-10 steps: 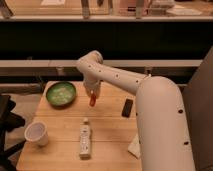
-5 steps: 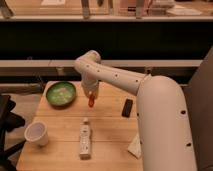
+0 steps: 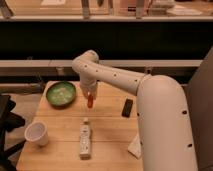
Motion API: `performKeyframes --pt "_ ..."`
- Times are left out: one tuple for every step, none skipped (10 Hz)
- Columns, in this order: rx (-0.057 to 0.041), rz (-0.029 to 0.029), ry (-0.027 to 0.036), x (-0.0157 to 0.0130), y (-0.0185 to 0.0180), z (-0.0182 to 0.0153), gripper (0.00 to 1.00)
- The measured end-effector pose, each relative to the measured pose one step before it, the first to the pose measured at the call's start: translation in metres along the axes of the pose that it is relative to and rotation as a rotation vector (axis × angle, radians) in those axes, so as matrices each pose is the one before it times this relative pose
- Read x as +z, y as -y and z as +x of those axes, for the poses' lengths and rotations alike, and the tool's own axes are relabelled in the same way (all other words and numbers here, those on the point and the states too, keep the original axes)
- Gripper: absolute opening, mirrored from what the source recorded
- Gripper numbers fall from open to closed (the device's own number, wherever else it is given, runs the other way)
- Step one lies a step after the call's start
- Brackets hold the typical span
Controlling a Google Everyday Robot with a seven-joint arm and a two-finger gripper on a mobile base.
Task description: Place the pepper in the ceramic cup
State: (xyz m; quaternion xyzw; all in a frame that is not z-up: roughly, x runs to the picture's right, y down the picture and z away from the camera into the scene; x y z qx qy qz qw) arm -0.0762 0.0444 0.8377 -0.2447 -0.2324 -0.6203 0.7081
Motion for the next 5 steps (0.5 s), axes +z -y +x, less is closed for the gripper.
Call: performKeyframes --pt "-0.00918 -0.00167 0.00236 -0.00052 -0.00124 -0.00093 0.01" --pt "-0.00541 -0.00137 0.00146 -0.00100 -0.00106 -0.00138 0.01" --pt "-0.00977 -0.00046 0.00085 -0.00150 0.00079 -0.00281 0.01" --pt "-0.00773 -0.00157 0.00054 -0.00133 -0.00054 -0.00254 0.01" --pt "-0.00581 -0.00266 -0.00099 -0.00221 0.00008 -0.00159 0.01"
